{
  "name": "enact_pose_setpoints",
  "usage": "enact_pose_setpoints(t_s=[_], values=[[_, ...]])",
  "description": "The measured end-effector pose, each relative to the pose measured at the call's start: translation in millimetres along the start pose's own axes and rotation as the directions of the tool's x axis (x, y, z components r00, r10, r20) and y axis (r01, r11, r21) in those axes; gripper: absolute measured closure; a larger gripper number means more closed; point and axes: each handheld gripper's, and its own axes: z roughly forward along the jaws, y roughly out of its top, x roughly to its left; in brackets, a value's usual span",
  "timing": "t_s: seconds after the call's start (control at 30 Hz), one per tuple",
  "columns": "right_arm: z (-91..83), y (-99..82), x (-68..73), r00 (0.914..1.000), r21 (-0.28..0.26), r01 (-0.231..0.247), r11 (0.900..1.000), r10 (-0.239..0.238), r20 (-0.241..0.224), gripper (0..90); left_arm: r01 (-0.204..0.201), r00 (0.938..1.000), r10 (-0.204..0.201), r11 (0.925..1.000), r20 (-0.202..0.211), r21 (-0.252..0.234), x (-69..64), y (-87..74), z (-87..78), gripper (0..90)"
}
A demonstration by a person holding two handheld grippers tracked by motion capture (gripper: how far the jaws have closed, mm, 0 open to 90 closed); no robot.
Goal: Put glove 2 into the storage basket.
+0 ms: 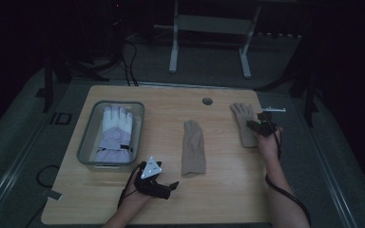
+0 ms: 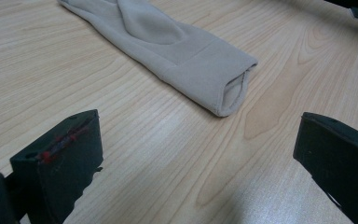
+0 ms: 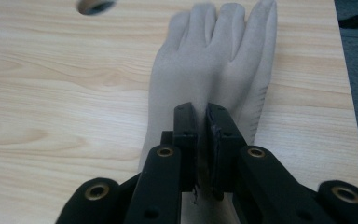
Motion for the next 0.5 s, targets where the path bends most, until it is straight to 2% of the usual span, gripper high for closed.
enact_pose_setpoints(t_s=[0.1,0.17,0.23,0.4,0.5], values=[[-12.4,0.5,7.8,1.0000,-0.030,-0.006,0.9995,0.005,-0.007,83.5,-0.001,1.0000,0.001,1.0000,0.000,-0.001,-0.6,0.0,0.3,1.5],[-23.0,0.2,16.0,0.9999,-0.048,0.008,0.9988,-0.008,-0.008,83.5,-0.002,1.0000,0.002,1.0000,0.001,0.000,-0.7,0.1,0.3,1.5],[-30.8,-0.2,19.8,0.9998,-0.062,-0.003,0.9981,0.002,-0.019,83.5,-0.001,1.0000,0.001,1.0000,0.001,-0.002,-0.5,0.1,0.2,1.5],[-54.3,-6.3,32.5,0.9999,-0.099,0.010,0.9950,-0.010,0.004,83.5,-0.006,1.0000,0.006,1.0000,0.001,-0.002,-0.9,0.3,0.4,1.5],[-63.6,-14.1,36.4,1.0000,-0.104,0.007,0.9946,-0.006,0.006,83.5,-0.010,0.9999,0.010,0.9999,0.002,-0.003,-1.9,0.2,0.3,1.5]])
